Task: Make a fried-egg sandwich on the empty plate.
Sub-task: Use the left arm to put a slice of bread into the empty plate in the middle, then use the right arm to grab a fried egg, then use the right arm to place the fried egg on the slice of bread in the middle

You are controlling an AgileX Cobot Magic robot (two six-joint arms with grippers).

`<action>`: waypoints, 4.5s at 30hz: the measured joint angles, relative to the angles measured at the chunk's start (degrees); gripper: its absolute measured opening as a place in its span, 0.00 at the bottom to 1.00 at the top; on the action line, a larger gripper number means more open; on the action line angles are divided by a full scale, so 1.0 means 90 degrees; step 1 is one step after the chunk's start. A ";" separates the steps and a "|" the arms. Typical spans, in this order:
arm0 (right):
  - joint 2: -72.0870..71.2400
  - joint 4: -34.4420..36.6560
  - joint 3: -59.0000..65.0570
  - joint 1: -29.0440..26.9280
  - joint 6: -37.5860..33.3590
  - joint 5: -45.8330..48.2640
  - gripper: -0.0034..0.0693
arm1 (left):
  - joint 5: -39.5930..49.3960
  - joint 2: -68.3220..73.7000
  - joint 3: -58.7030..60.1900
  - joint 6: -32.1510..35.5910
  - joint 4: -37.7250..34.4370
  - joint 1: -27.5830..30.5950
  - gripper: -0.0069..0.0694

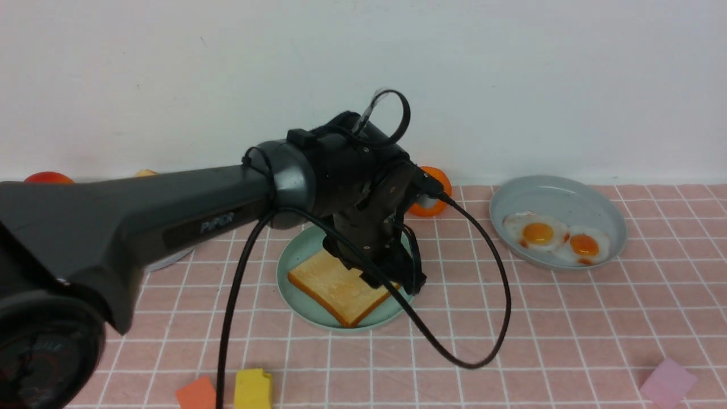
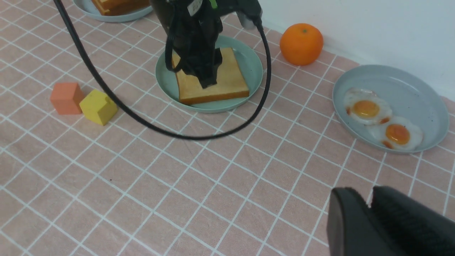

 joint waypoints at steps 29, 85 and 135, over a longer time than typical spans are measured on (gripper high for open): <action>0.7210 0.0220 -0.3049 -0.1580 0.0543 -0.0654 0.26 | -0.2499 -1.0423 0.6208 0.0462 -0.2194 0.0000 0.07; 1.1274 0.1319 -0.5893 -0.2350 0.1160 -0.1167 0.34 | -0.2853 -1.0579 0.6471 0.0462 -0.2215 0.0000 0.07; 1.0396 0.5491 -0.5008 0.0181 -0.1408 -0.1066 0.14 | -0.1890 -1.0579 0.6471 -0.0587 -0.0784 0.0000 0.08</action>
